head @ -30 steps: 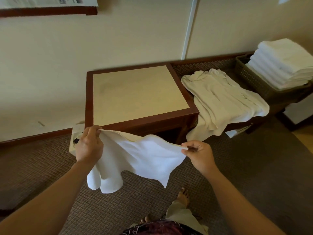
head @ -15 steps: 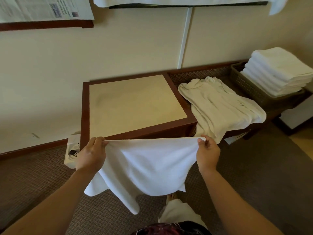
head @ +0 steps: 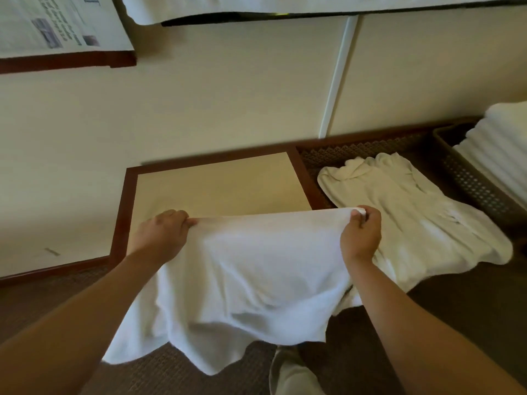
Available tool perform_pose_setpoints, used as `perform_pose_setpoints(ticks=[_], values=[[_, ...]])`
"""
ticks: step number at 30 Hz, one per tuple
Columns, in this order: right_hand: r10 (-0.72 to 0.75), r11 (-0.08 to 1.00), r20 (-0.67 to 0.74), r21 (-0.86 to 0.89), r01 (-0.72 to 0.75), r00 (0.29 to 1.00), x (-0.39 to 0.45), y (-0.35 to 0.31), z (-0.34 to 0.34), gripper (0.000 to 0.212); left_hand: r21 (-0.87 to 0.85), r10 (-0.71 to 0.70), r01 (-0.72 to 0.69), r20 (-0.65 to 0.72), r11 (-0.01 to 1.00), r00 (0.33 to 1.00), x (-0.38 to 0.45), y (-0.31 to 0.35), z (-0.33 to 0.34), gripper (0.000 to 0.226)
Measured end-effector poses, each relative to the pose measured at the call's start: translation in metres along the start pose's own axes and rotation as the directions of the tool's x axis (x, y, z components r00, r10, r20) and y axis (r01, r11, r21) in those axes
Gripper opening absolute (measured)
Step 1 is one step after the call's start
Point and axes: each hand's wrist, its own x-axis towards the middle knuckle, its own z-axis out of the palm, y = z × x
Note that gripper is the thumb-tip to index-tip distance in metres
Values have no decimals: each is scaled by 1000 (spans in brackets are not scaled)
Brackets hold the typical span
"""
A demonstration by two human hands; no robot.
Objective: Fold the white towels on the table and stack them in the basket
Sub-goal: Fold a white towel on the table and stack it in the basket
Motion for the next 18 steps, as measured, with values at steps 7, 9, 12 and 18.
perform_pose_setpoints(ticks=[7, 9, 12, 18], values=[[-80, 986, 135, -134, 98, 988, 139, 1, 125, 21, 144, -66, 40, 178, 989, 982, 162, -13, 25, 42], [-75, 983, 178, -155, 103, 981, 179, 3, 163, 23, 135, -86, 58, 218, 989, 972, 204, -19, 39, 46], [-46, 979, 216, -185, 87, 975, 225, 9, 208, 27, 151, -63, 37, 174, 988, 983, 249, -25, 58, 50], [-54, 960, 266, -253, 123, 962, 293, 15, 282, 33, 191, -89, 42, 243, 981, 966, 320, -35, 89, 52]])
